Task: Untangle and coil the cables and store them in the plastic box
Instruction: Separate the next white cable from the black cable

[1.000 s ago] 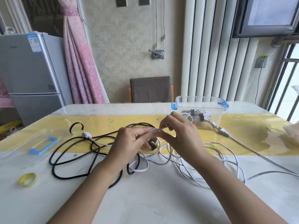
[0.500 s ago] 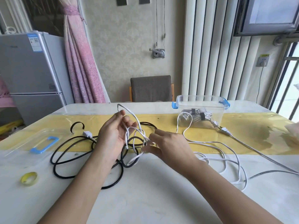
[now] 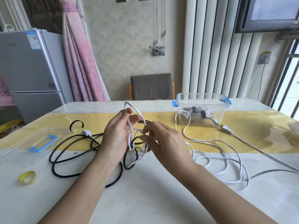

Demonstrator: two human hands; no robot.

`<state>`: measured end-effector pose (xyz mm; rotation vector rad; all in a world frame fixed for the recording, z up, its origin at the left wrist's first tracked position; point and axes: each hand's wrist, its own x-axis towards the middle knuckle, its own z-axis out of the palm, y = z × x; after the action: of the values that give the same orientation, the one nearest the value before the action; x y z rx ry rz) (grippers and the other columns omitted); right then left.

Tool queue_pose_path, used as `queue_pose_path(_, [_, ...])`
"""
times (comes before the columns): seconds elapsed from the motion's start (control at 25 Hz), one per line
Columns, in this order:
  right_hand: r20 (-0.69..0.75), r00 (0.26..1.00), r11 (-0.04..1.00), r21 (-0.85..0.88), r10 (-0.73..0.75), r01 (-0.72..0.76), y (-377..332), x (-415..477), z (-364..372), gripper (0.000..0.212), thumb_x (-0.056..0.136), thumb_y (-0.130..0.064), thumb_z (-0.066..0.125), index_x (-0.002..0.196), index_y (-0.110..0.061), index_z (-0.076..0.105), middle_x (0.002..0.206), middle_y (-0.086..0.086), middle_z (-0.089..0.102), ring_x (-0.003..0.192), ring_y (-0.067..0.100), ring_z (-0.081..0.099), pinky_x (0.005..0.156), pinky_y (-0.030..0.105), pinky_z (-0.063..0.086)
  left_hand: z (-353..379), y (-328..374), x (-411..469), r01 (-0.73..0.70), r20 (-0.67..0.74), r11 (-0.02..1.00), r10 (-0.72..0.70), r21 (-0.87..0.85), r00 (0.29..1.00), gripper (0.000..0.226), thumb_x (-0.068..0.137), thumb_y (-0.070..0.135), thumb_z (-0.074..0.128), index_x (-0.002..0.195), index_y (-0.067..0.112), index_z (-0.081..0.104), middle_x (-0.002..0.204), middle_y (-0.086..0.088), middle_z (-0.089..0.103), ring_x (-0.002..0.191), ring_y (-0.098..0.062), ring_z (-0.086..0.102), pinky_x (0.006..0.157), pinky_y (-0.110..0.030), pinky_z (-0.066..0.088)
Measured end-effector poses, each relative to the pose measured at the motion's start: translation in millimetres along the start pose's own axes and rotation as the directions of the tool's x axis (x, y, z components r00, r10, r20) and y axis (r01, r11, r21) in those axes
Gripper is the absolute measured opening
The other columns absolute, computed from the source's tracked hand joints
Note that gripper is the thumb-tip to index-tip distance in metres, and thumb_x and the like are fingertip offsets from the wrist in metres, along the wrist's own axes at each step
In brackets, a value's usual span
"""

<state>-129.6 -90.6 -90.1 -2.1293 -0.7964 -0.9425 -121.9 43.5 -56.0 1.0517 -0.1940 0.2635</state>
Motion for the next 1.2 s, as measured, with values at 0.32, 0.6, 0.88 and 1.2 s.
queue_pose_path(0.32, [0.307, 0.867, 0.799, 0.353, 0.392, -0.486, 8.0, 7.5, -10.7, 0.018, 0.092, -0.028, 0.059, 0.078, -0.019, 0.066, 0.054, -0.003, 0.046, 0.050, 0.010, 0.035, 0.051, 0.024, 0.029, -12.3, -15.1, -0.4, -0.416, 0.414, 0.664, 0.172, 0.621, 0.894, 0.017, 0.087, 0.025, 0.057, 0.100, 0.027, 0.068, 0.114, 0.009, 0.064, 0.099, 0.003, 0.058, 0.084, -0.011, 0.043])
queue_pose_path(0.6, [0.188, 0.752, 0.587, 0.518, 0.631, -0.622, 26.1, 17.5, -32.2, 0.019, 0.095, -0.012, 0.051, 0.077, -0.006, 0.056, 0.063, -0.002, 0.055, 0.041, 0.003, 0.037, 0.044, 0.014, 0.030, -11.7, -26.8, -8.5, -0.378, 0.380, 0.556, 0.118, 0.740, 0.917, 0.037, 0.087, -0.003, 0.059, 0.099, 0.031, 0.060, 0.099, 0.013, 0.070, 0.082, -0.004, 0.069, 0.075, -0.015, 0.050])
queue_pose_path(0.88, [0.367, 0.764, 0.390, 0.695, 0.530, -0.604, 28.0, 21.4, -54.0, 0.023, 0.097, -0.005, 0.041, 0.111, -0.006, 0.059, 0.090, 0.004, 0.072, 0.040, 0.005, 0.024, 0.039, 0.014, 0.022, -12.0, -4.1, -6.2, 0.036, 0.369, 0.911, -0.202, 0.410, 0.907, 0.032, 0.089, 0.031, 0.043, 0.100, 0.011, 0.064, 0.068, -0.008, 0.066, 0.039, -0.010, 0.045, 0.041, -0.016, 0.034])
queue_pose_path(1.2, [0.558, 0.694, 0.660, 0.312, 0.455, -0.683, 22.5, 13.7, -43.0, 0.026, 0.094, -0.006, 0.047, 0.090, -0.014, 0.072, 0.054, 0.004, 0.060, 0.039, 0.003, 0.038, 0.041, 0.010, 0.029, -51.3, 16.5, 12.1, 0.500, 0.566, 0.830, -0.543, 0.247, 0.620, 0.031, 0.098, 0.029, 0.039, 0.077, 0.014, 0.055, 0.041, 0.006, 0.030, 0.026, 0.000, 0.021, 0.029, -0.013, 0.012])
